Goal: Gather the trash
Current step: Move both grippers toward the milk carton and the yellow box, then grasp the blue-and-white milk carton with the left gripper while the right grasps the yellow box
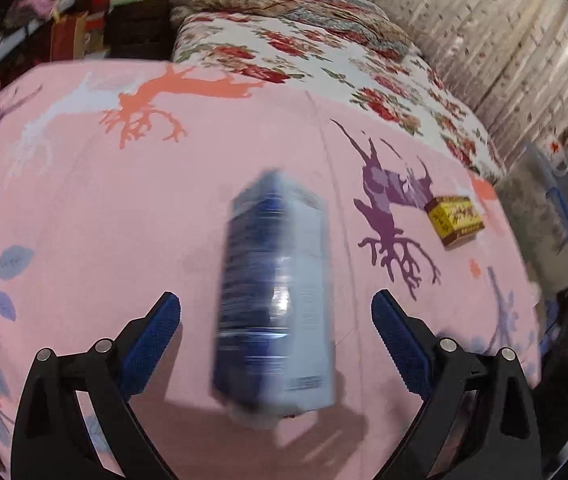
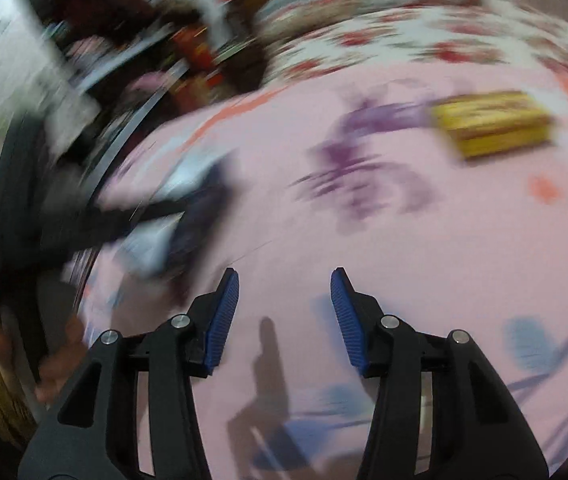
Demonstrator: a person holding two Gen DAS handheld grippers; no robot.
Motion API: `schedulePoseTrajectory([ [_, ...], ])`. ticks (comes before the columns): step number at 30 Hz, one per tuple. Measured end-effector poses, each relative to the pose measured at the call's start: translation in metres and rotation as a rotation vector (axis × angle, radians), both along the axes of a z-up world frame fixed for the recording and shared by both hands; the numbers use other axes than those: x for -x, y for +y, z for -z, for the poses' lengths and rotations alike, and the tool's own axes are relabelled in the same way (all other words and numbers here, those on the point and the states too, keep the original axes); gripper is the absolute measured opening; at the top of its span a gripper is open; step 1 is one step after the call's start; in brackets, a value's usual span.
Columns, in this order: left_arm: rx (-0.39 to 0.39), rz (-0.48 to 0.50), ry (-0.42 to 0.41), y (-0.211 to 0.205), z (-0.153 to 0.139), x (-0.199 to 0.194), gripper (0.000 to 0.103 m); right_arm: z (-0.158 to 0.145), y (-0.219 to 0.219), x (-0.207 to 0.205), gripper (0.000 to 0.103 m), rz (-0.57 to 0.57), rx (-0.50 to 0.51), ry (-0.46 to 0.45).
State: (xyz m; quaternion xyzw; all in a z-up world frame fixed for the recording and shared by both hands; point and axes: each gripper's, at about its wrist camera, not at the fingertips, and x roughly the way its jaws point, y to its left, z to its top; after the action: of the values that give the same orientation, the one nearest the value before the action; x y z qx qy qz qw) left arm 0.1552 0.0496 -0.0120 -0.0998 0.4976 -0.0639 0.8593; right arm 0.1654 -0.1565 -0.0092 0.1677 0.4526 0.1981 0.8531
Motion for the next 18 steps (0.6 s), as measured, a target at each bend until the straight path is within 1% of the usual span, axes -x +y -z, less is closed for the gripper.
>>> schedulePoseTrajectory([
  [1,-0.029,0.010,-0.012,-0.005,0.000,0.000,0.092,0.000,-0.025,-0.008,0.063,0.097,-0.029,0.017],
  [2,-0.052,0.017,-0.022,-0.009,0.001,-0.001,0.092,0.001,-0.045,-0.014,0.069,0.169,-0.059,0.028],
  [3,-0.065,0.020,-0.027,-0.011,0.001,-0.001,0.092,0.001,-0.068,-0.021,0.080,0.264,-0.095,0.034],
  [4,-0.076,0.022,-0.031,-0.013,0.003,-0.002,0.092,0.002,-0.084,-0.025,0.086,0.332,-0.107,0.035],
  [5,-0.079,0.022,-0.031,-0.014,0.004,-0.003,0.091,0.003,-0.100,-0.035,0.087,0.405,-0.105,0.041],
  [7,-0.083,0.021,-0.019,-0.015,0.008,-0.005,0.090,0.007,-0.119,-0.058,0.089,0.481,-0.079,0.071],
  [9,-0.082,0.019,-0.003,-0.012,0.013,-0.007,0.090,0.009,-0.125,-0.081,0.090,0.509,-0.036,0.093],
  [10,-0.080,0.014,0.002,-0.011,0.015,-0.008,0.089,0.010,-0.125,-0.092,0.093,0.514,-0.012,0.099],
  [12,-0.071,-0.002,0.010,-0.006,0.018,-0.007,0.086,0.012,-0.116,-0.117,0.095,0.501,0.055,0.123],
  [13,-0.066,-0.006,0.016,-0.004,0.019,-0.009,0.082,0.014,-0.110,-0.127,0.095,0.495,0.086,0.130],
  [15,-0.068,-0.013,0.011,-0.002,0.019,-0.008,0.081,0.018,-0.094,-0.148,0.099,0.496,0.183,0.135],
  [16,-0.068,-0.015,0.014,-0.001,0.020,-0.008,0.080,0.019,-0.087,-0.158,0.099,0.487,0.228,0.137],
  [17,-0.071,-0.018,0.013,-0.001,0.019,-0.008,0.075,0.022,-0.077,-0.170,0.099,0.476,0.296,0.138],
  [18,-0.076,-0.020,0.012,-0.001,0.019,-0.008,0.074,0.025,-0.069,-0.178,0.100,0.465,0.369,0.146],
])
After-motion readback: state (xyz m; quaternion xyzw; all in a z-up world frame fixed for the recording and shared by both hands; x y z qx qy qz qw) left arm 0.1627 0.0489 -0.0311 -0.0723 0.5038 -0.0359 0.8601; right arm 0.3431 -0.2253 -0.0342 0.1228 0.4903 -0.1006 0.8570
